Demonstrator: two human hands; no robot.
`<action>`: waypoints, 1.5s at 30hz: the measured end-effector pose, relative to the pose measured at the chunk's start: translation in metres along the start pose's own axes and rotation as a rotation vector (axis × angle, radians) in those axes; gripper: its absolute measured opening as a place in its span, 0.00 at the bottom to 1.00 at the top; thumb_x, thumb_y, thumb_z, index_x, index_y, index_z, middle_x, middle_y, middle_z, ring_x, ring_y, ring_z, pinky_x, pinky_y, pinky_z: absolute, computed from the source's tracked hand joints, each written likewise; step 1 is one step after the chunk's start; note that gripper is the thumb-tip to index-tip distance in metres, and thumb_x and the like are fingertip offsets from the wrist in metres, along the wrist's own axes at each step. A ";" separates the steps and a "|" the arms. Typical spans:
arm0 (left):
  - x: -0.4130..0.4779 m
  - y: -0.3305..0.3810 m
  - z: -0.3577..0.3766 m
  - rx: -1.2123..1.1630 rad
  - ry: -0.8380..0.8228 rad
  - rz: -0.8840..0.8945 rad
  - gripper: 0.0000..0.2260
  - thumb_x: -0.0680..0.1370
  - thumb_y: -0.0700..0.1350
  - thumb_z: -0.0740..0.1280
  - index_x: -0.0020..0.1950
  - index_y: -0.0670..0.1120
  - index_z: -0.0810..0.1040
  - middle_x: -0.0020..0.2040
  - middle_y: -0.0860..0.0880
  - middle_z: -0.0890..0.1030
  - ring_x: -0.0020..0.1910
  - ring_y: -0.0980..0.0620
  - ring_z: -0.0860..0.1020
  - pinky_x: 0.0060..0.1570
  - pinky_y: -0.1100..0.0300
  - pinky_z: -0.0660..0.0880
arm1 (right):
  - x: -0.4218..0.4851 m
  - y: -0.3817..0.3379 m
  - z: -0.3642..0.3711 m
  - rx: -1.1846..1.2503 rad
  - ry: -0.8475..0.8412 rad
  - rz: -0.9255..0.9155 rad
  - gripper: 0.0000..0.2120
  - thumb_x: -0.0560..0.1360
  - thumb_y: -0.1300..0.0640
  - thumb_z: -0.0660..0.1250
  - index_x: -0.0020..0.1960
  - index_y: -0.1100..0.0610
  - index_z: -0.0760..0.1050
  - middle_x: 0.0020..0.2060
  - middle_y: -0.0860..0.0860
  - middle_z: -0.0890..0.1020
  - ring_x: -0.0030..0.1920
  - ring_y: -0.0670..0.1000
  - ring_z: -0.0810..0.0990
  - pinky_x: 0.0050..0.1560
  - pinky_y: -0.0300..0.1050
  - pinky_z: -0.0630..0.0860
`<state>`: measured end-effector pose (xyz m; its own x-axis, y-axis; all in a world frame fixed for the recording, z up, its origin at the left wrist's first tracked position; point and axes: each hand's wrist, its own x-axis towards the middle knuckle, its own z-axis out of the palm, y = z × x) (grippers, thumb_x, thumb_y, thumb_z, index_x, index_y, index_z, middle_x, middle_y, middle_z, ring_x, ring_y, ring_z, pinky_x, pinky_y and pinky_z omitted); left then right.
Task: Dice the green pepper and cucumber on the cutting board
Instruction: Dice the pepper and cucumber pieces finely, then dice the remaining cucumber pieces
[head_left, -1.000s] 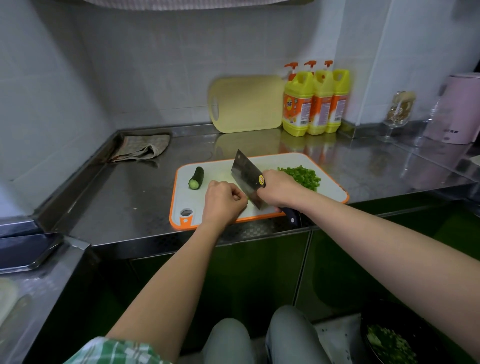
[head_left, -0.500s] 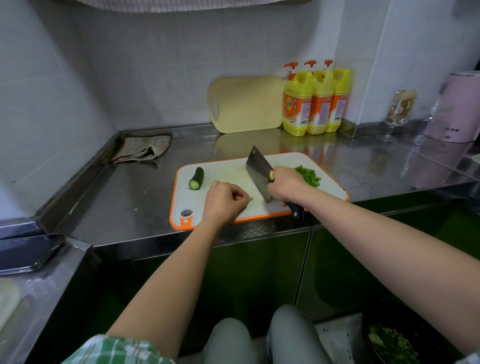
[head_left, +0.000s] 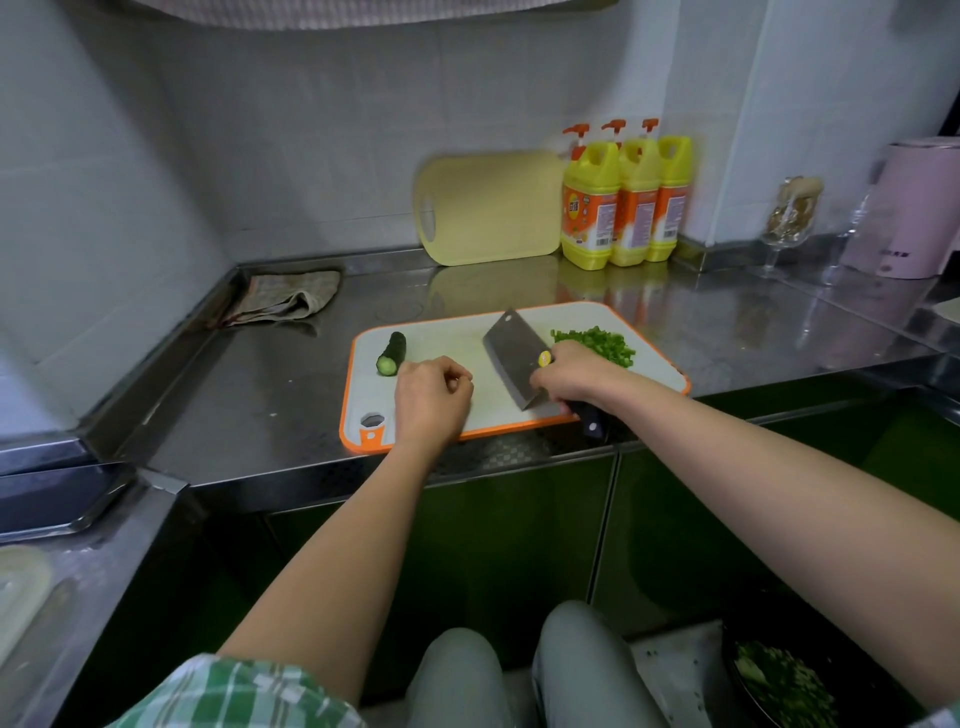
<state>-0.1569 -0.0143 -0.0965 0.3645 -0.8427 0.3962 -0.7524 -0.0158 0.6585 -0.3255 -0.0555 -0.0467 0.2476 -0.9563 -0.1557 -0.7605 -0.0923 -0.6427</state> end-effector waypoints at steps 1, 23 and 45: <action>0.000 0.000 -0.001 0.016 -0.022 0.000 0.08 0.77 0.41 0.65 0.48 0.46 0.84 0.45 0.49 0.83 0.55 0.48 0.72 0.46 0.59 0.68 | 0.002 0.004 -0.006 0.008 0.041 0.029 0.07 0.74 0.66 0.60 0.40 0.66 0.74 0.30 0.61 0.77 0.27 0.57 0.76 0.25 0.39 0.70; 0.020 -0.013 -0.022 0.320 0.072 -0.022 0.11 0.78 0.46 0.63 0.57 0.49 0.81 0.61 0.43 0.74 0.62 0.41 0.66 0.62 0.52 0.62 | -0.001 -0.008 -0.022 0.024 0.058 -0.153 0.06 0.76 0.64 0.58 0.40 0.58 0.67 0.31 0.57 0.75 0.25 0.54 0.73 0.27 0.41 0.69; 0.027 -0.008 -0.012 0.335 -0.138 0.045 0.15 0.82 0.50 0.59 0.66 0.57 0.76 0.62 0.44 0.79 0.60 0.39 0.73 0.56 0.50 0.67 | 0.004 -0.029 -0.016 -0.337 -0.052 -0.008 0.13 0.78 0.65 0.57 0.60 0.69 0.70 0.35 0.60 0.76 0.28 0.55 0.76 0.28 0.45 0.73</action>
<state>-0.1346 -0.0303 -0.0829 0.2667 -0.9110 0.3145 -0.9124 -0.1336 0.3869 -0.3126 -0.0610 -0.0168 0.2782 -0.9404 -0.1954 -0.9119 -0.1947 -0.3613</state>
